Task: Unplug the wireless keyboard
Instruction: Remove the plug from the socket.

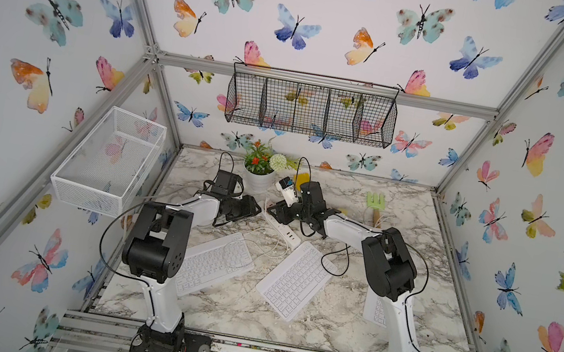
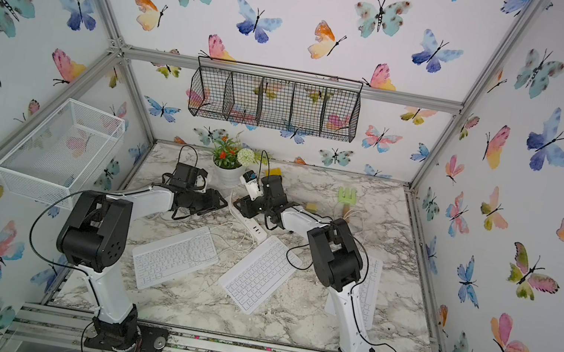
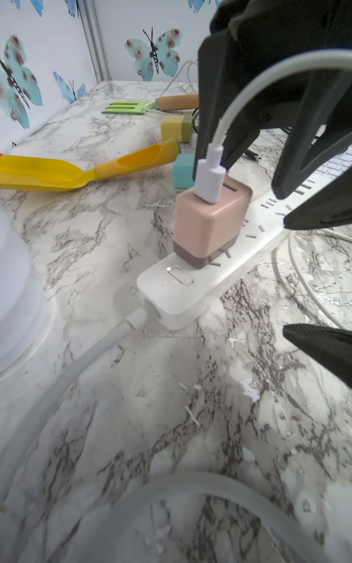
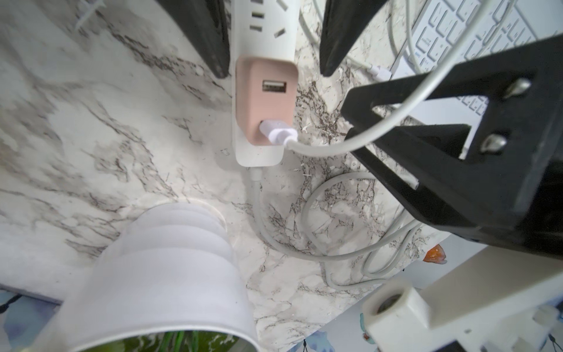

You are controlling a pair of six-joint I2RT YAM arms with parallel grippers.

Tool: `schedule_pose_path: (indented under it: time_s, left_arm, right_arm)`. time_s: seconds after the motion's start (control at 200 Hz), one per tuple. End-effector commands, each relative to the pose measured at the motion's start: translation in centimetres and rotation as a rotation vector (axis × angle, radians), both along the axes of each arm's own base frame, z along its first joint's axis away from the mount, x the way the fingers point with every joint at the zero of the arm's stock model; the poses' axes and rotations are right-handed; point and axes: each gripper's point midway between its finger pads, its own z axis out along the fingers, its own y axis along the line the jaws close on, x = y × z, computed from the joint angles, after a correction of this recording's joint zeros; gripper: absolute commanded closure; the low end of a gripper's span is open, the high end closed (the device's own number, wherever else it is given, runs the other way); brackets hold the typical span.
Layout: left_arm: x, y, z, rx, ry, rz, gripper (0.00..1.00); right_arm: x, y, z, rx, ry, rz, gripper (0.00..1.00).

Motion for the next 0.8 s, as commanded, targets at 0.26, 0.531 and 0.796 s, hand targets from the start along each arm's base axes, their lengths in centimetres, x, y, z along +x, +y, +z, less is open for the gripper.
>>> schedule_pose_path:
  time_s: [0.26,0.531,0.796]
  left_arm:
    - [1.2,0.1,-1.5,-0.007,0.011,0.029,0.42]
    - [1.8,-0.1,-3.0,-0.014,0.025,0.069,0.44]
    - [1.1,-1.0,-5.5,0.016,0.072,0.054,0.47]
  right_arm:
    - [1.0,1.7,-1.3,0.008,-0.018,-0.011,0.56]
    - [0.5,1.6,-1.6,0.013,-0.037,-0.029,0.72]
    - [0.3,1.9,-1.0,0.0,-0.085,-0.065,0.74]
